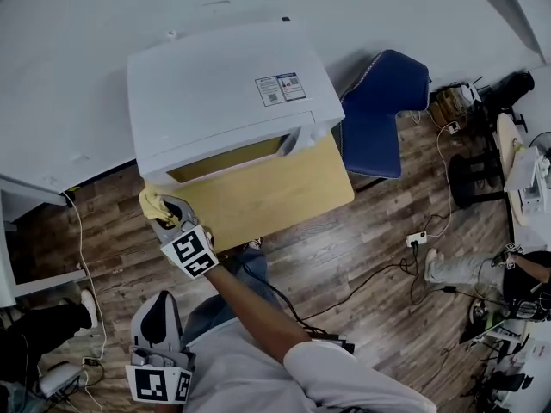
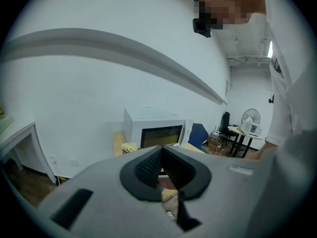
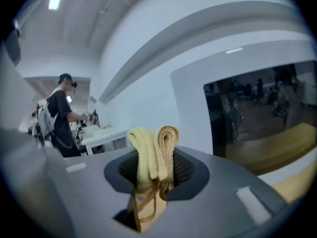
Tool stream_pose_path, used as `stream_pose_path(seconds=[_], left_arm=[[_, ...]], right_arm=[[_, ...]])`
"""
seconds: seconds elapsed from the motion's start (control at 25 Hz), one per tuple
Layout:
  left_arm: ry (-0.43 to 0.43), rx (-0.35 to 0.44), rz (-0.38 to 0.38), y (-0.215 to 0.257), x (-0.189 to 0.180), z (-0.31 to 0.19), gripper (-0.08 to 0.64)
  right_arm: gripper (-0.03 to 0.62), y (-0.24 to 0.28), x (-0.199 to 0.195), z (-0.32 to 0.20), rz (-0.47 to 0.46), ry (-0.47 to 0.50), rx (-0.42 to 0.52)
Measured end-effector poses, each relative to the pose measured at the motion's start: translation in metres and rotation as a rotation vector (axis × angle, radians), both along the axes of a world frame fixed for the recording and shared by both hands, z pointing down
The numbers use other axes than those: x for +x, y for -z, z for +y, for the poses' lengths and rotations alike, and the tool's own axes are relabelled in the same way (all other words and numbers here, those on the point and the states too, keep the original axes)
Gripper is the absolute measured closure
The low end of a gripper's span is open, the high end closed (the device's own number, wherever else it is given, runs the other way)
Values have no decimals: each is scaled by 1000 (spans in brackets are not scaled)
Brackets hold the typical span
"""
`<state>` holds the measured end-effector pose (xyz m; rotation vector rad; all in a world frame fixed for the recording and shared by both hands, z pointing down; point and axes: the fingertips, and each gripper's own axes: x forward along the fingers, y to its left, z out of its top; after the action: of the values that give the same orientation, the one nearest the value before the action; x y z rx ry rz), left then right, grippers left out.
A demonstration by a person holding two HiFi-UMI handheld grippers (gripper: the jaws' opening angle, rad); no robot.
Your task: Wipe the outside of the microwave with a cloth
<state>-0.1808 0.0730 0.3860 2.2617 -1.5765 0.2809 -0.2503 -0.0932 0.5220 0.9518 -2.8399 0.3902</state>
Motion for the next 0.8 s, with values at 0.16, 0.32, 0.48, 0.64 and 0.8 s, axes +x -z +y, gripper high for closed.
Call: stream_pose_path(seconds=[0.16,0.32,0.48,0.64,0.8], left_arm=[[0,34,-14,8,3,-3,565],[-19,27,17,3,12,-9,565],[-68,42,42,5,33,-19,565],[-105,47,78,5,52,-29,565],[-124,41,132,6,66,-39,565]], right_arm=[[477,2,20,0,-26,-23,-28],[477,-5,60,3,-8,-60,-44],[477,-3,118,-4,13,-150,-35],[476,1,199,-24,37,-288,-16],[476,7,282,-46,47,-437,-10]])
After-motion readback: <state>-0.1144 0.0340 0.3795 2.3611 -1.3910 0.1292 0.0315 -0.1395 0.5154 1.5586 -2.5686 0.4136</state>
